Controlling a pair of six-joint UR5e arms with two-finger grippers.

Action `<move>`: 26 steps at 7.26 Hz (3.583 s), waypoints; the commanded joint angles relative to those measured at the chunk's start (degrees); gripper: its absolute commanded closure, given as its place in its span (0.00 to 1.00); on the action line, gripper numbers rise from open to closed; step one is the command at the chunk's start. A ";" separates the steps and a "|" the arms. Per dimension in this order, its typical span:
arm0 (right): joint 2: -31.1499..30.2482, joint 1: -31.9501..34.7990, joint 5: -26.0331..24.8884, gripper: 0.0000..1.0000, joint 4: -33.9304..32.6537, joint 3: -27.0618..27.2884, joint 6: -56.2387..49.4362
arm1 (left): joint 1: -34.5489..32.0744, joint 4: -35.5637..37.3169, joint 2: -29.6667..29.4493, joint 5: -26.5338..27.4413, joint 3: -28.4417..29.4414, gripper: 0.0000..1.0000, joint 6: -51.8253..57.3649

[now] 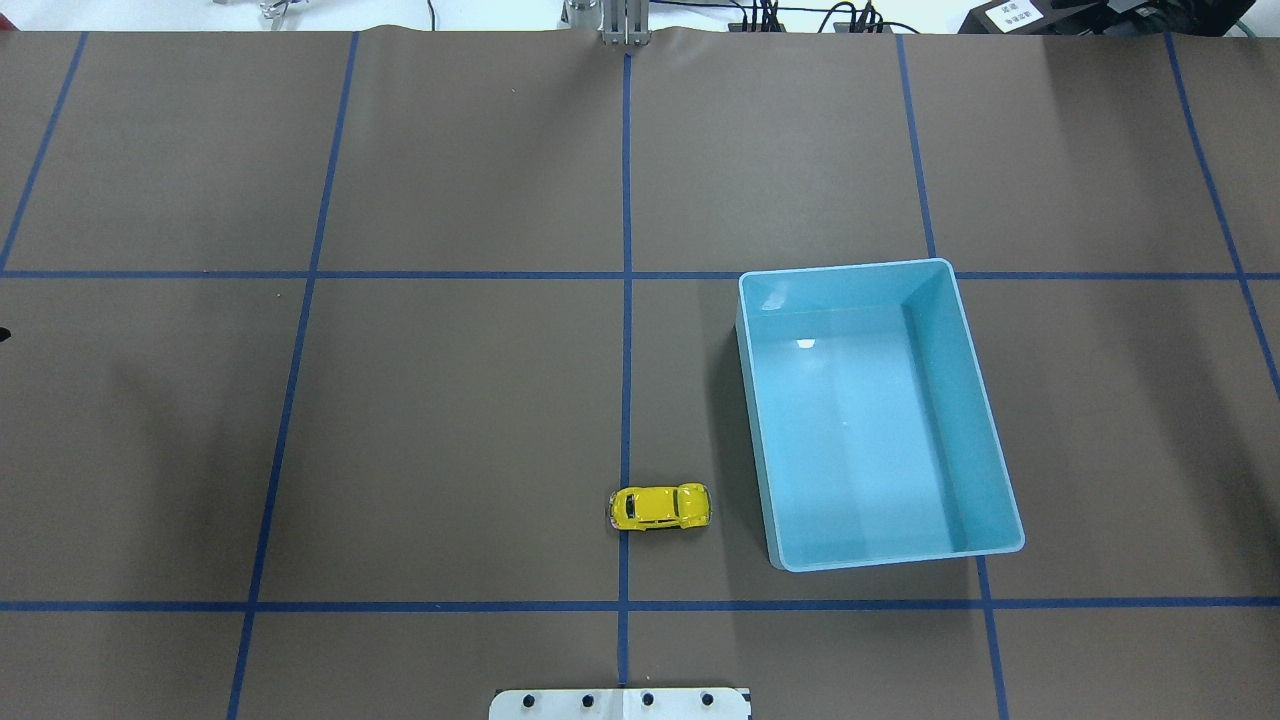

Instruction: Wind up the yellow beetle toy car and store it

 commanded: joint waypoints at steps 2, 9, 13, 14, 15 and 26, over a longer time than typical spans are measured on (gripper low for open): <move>0.16 0.00 -0.21 0.00 0.00 -0.09 0.00 | -12.64 17.65 -0.99 -3.65 -0.02 0.00 -2.66; 6.46 -1.57 -0.56 0.00 -2.18 -0.35 1.05 | -19.07 18.22 5.40 -3.82 -1.43 0.00 -17.88; 18.07 -12.53 -5.65 0.00 -22.21 17.27 12.95 | -20.57 18.22 5.68 -3.65 -1.25 0.00 -17.88; 20.09 -16.05 -5.57 0.00 -22.23 20.10 13.62 | -20.49 18.22 5.68 -3.39 -0.99 0.00 -17.80; 21.67 -19.74 -5.57 0.00 -22.15 23.61 13.62 | -20.49 18.22 5.51 -3.39 -0.64 0.00 -17.88; 33.81 -56.57 -19.43 0.00 -5.36 18.12 -19.15 | -20.57 18.40 5.59 -3.21 -0.29 0.00 -17.88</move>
